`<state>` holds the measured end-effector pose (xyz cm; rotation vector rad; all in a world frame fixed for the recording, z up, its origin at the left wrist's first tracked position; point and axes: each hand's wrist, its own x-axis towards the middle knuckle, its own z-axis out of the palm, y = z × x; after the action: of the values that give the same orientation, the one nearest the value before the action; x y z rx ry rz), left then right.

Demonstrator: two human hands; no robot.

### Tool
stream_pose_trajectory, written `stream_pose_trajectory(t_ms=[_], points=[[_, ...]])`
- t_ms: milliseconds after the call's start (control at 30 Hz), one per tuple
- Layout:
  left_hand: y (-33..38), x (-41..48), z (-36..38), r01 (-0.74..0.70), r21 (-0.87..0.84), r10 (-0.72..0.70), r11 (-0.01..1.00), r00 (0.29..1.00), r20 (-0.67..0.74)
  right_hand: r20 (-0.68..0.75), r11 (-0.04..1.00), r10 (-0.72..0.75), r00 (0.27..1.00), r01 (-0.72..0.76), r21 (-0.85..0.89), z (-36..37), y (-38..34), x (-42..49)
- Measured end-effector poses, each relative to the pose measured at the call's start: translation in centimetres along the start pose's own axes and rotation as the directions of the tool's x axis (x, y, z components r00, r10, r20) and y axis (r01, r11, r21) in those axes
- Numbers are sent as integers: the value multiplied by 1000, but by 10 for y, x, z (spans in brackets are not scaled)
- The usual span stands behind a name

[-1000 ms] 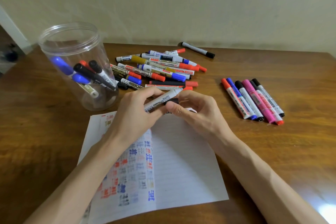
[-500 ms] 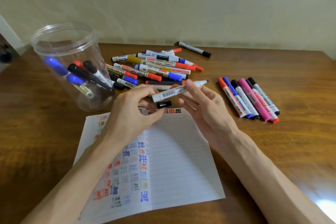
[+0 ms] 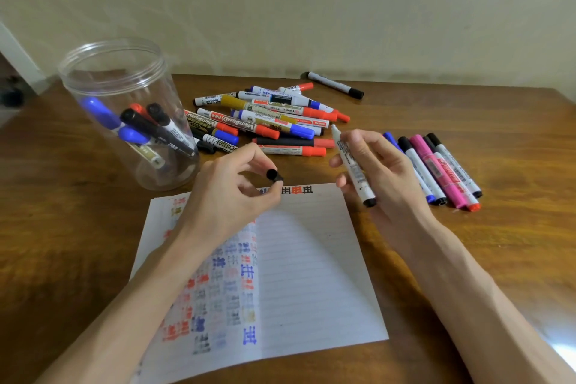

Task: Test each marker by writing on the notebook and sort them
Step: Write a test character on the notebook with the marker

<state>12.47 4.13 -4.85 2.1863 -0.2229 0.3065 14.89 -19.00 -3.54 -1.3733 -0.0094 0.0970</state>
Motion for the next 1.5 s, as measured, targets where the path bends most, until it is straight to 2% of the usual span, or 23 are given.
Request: stream_pose_trajectory(t_ms=[100, 167, 267, 333, 534, 700, 1234, 1501], points=[[-1, 1, 0, -21, 34, 21, 999, 1000, 1, 47, 983, 20, 999, -28, 181, -2, -5, 1], [-1, 1, 1, -32, 51, 32, 998, 999, 0, 47, 984, 3, 999, -11, 180, -3, -8, 2], [0, 0, 3, -44, 67, 45, 997, 999, -5, -76, 992, -58, 995, 49, -116, -5, -1, 3], [0, 0, 4, -44, 76, 45, 996, 999, -4, -140, 944, -121, 983, 71, -321, -5, 6, 4], [-6, -4, 5, -57, 130, 52, 990, 998, 42, -124, 886, -184, 975, 110, -451, 2, 15, 7], [-8, -5, 7, -60, 155, 49, 986, 996, 71, -124, 795, -234, 964, 116, -596, 3, 21, 8], [-10, -5, 7, -59, 160, 49, 985, 997, 65, -60, 728, -283, 957, 174, -663, 4, 24, 8], [-10, -4, 7, -57, 156, 47, 986, 996, 70, -113, 800, -243, 963, 133, -585, 3, 21, 7]])
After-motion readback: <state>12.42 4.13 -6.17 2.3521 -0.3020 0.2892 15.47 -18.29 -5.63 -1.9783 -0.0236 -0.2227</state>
